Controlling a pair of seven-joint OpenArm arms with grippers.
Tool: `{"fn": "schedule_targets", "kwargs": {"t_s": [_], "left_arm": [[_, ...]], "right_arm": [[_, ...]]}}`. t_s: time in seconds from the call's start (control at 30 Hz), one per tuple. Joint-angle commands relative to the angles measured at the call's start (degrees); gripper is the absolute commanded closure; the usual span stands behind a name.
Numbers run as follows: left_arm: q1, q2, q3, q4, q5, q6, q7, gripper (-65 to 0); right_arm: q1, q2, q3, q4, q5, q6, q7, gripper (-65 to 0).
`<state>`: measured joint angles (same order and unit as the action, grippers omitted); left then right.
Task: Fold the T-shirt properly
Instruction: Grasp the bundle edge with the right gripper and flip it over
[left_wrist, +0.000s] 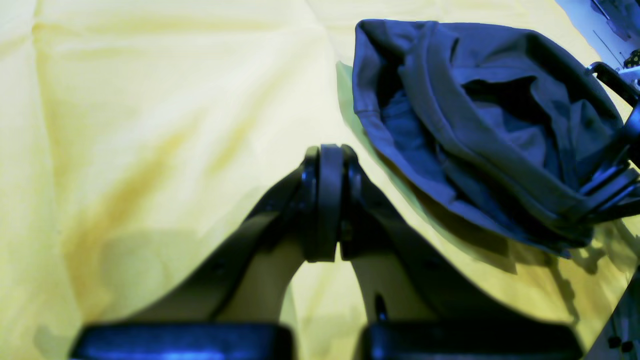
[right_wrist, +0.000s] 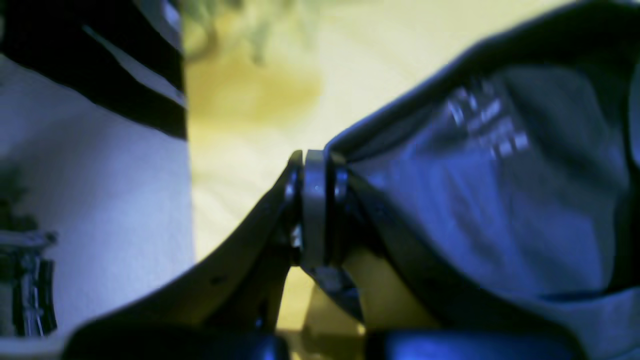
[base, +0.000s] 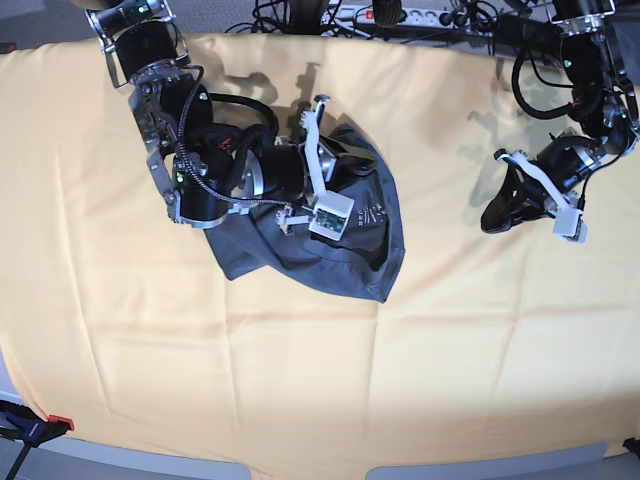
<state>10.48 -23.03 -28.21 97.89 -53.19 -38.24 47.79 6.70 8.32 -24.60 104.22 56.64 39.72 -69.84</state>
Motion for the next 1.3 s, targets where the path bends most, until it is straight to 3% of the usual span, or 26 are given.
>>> {"fn": "schedule_targets", "kwargs": {"t_s": [0.0, 0.23, 0.33, 0.7, 0.73, 0.87, 0.9, 1.13, 1.27], "left_arm": [[-0.6, -0.9, -0.4, 1.0, -1.6, -0.7, -1.3, 0.0], [-0.6, -0.9, -0.4, 1.0, -1.6, -0.7, -1.2, 0.0], [-0.6, -0.9, -0.4, 1.0, -1.6, -0.7, -1.2, 0.0], [-0.7, -0.9, -0.4, 1.0, -1.6, -0.7, -1.2, 0.0], [-0.7, -0.9, -0.4, 1.0, -1.6, -0.7, -1.2, 0.0], [-0.7, -1.0, -0.4, 1.0, -2.6, -0.7, -1.3, 0.0], [-0.7, -1.1, -0.4, 1.0, -3.1, -0.7, -1.3, 0.0], [-0.9, -3.1, -0.6, 1.0, -3.3, -0.8, -1.2, 0.0], [-1.0, -4.2, -2.9, 1.0, -3.3, -0.8, -1.2, 0.0]], "right_arm": [[1.1, -1.1, 0.2, 1.2, 2.8, 0.3, 1.3, 0.0], [1.1, -9.8, -0.3, 1.2, 2.8, 0.3, 1.3, 0.0], [1.1, -12.5, -1.8, 1.2, -0.7, 0.3, 2.0, 0.0], [1.1, -15.0, -15.2, 0.7, -19.8, 0.3, 11.6, -0.1], [1.1, -15.0, -15.4, 0.7, -20.6, 0.3, 12.3, -5.3], [2.4, -15.0, -15.5, 0.7, -20.9, 0.3, 12.8, -42.9], [3.3, -15.0, -15.5, 0.7, -20.9, 0.3, 12.6, -46.6], [13.2, -14.4, -11.9, 2.6, -20.9, -0.5, 4.1, -46.7], [17.0, -9.6, -4.3, 2.6, -20.9, -1.5, 4.5, -46.7]]}}
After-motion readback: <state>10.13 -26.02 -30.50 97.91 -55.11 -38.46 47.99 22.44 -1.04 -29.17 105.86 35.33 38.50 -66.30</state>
